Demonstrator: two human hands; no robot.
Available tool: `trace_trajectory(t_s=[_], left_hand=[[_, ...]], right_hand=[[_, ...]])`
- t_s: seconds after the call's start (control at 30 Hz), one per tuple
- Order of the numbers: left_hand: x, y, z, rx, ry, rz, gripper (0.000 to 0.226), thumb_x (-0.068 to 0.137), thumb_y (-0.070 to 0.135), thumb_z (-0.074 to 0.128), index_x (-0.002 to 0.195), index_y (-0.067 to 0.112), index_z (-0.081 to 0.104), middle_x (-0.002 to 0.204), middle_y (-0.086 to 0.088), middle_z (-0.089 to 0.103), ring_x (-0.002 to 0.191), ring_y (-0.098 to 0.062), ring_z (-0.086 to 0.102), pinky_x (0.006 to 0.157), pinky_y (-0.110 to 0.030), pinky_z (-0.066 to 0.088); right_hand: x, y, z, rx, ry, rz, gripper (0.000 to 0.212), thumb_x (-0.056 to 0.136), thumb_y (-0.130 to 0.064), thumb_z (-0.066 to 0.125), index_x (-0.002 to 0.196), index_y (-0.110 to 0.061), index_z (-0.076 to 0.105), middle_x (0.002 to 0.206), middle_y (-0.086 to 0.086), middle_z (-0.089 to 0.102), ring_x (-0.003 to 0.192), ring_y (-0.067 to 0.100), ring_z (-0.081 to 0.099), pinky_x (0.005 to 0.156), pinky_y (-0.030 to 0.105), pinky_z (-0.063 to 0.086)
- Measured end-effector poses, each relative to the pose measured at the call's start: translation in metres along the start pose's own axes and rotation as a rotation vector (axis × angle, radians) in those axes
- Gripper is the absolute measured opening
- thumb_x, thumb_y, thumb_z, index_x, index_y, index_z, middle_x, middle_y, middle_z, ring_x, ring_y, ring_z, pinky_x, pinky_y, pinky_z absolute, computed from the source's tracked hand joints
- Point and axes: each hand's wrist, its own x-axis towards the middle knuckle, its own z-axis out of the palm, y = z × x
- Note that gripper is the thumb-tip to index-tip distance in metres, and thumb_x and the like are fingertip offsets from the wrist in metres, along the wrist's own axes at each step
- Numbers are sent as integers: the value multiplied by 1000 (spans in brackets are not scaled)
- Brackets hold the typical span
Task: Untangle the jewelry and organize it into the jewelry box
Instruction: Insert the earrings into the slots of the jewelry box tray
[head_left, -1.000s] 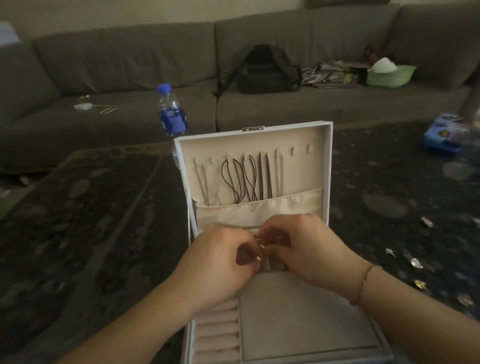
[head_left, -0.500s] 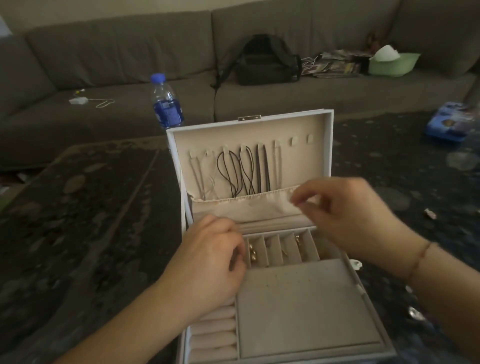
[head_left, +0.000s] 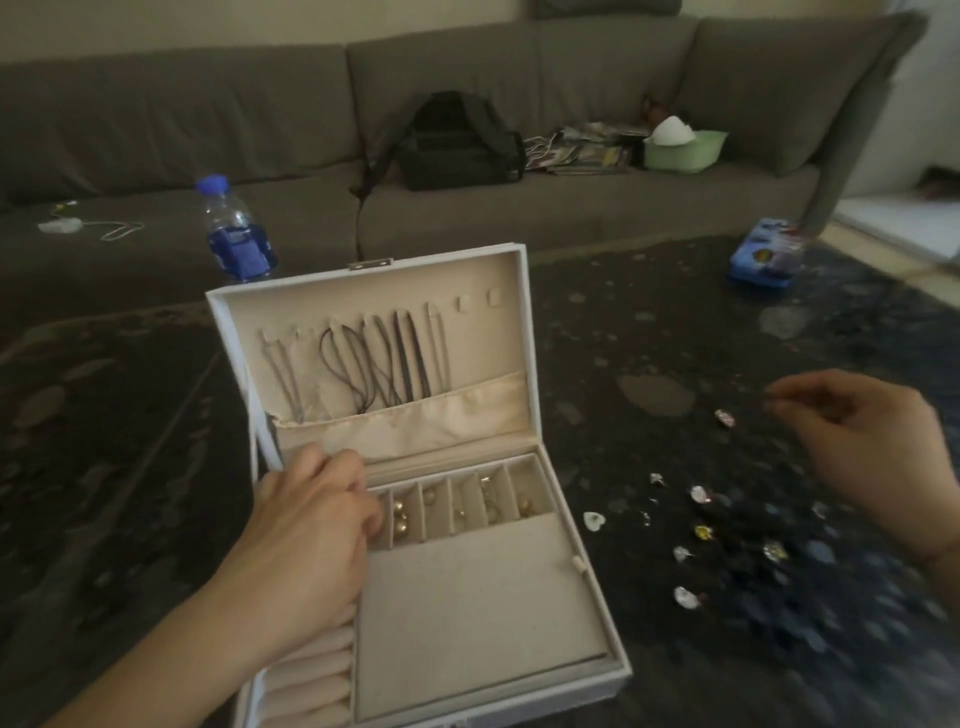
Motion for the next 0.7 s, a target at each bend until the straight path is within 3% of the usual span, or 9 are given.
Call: trace_trajectory(t_s=[0.1, 0.2, 0.3, 0.43, 0.5, 0.57, 0.7], left_hand=[[6, 0, -5, 80, -59, 13, 17, 53, 18, 60, 53, 35, 59, 72, 14, 43, 69, -17, 50, 52, -29, 45], [28, 25, -15, -22, -24, -9, 20, 70, 20, 45, 55, 24, 58, 67, 5, 49, 60, -26, 56, 49, -37, 52], [68, 85, -26, -210, -4, 75, 23, 78, 30, 38, 70, 26, 59, 77, 9, 51, 70, -17, 57, 58, -36, 52], [134, 169, -19, -368, -106, 264, 19, 90, 28, 48, 94, 26, 66, 97, 10, 55, 89, -13, 58, 75, -35, 53], [169, 205, -8, -361, -261, 258, 19, 96, 29, 55, 113, 28, 64, 111, 11, 53, 101, -10, 56, 85, -33, 52], [202, 232, 10, -322, -366, 238, 35, 96, 29, 60, 130, 29, 56, 125, 10, 50, 109, -12, 55, 91, -35, 52], [244, 248, 53, -317, -422, 132, 53, 95, 25, 64, 145, 25, 45, 138, 3, 45, 118, -20, 54, 94, -38, 52]], right_hand=[[4, 22, -17, -56, 11, 46, 20, 85, -13, 72, 80, -32, 69, 73, -11, 70, 68, 6, 62, 59, 7, 44], [11, 47, -27, -167, -3, 103, 22, 86, -7, 68, 98, -24, 71, 96, 3, 71, 84, 19, 64, 79, 22, 44], [18, 67, -35, -325, -140, 205, 37, 88, -7, 63, 121, -24, 65, 117, 7, 67, 77, 17, 59, 71, 24, 49], [25, 81, -43, -379, -175, 242, 49, 89, -15, 64, 136, -25, 54, 134, 6, 58, 120, 29, 55, 102, 37, 45], [26, 84, -35, -409, -210, 163, 52, 93, -28, 60, 143, -29, 45, 143, -1, 51, 130, 27, 45, 108, 41, 41], [30, 84, -25, -449, -247, 97, 54, 97, -37, 52, 148, -32, 36, 149, -7, 43, 135, 25, 36, 109, 44, 39], [44, 90, -11, -556, -205, 51, 53, 100, -44, 43, 149, -36, 28, 151, -10, 40, 134, 25, 33, 104, 42, 38]])
